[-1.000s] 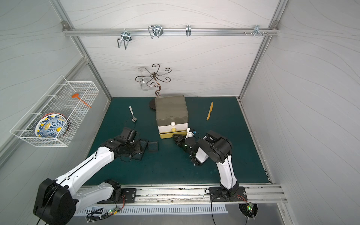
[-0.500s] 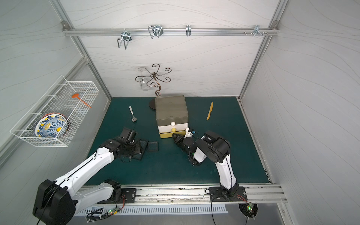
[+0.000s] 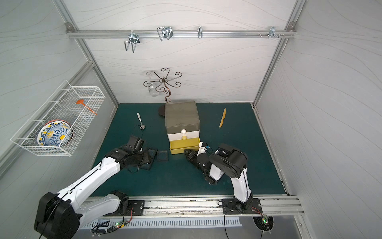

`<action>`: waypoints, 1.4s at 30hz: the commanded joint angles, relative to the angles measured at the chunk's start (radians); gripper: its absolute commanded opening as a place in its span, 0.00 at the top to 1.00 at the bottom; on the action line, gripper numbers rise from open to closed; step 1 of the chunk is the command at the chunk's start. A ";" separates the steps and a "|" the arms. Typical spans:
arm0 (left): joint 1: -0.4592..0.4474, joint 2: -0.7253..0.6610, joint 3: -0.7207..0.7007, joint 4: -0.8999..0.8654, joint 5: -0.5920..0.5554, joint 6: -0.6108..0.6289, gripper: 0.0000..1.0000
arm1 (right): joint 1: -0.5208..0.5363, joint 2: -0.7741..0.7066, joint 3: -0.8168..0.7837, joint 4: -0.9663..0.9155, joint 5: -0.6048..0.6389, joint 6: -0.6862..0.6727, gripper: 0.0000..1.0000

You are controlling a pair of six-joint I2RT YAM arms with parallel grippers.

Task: Place the brooch boxes into the drawer by color
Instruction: Open the drawer in the storage box, then pick up the brooch box from the center of the board.

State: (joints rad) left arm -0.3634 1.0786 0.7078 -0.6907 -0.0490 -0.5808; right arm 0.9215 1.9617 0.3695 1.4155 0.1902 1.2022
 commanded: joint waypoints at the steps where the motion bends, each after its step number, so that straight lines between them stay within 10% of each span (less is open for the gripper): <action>1: 0.004 -0.022 -0.002 0.010 -0.014 -0.013 0.46 | 0.044 -0.039 -0.058 -0.050 0.016 0.000 0.75; 18: 0.004 0.028 0.007 -0.038 -0.072 -0.055 0.47 | 0.167 -0.200 -0.183 -0.166 0.058 -0.025 0.73; 24: 0.007 0.041 0.009 -0.089 -0.144 -0.088 0.49 | 0.171 -0.339 -0.177 -0.276 0.055 -0.098 0.36; 35: 0.085 0.099 -0.007 -0.054 -0.080 -0.113 0.49 | 0.152 -0.989 -0.053 -1.021 0.086 -0.551 0.27; 42: 0.145 0.113 -0.040 -0.021 -0.023 -0.106 0.50 | 0.047 -1.157 -0.011 -1.217 0.010 -0.660 0.25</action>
State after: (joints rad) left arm -0.2317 1.1790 0.6750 -0.7483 -0.1047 -0.6853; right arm 1.0031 0.8169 0.3355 0.3637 0.2409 0.6323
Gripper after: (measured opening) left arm 0.507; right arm 0.744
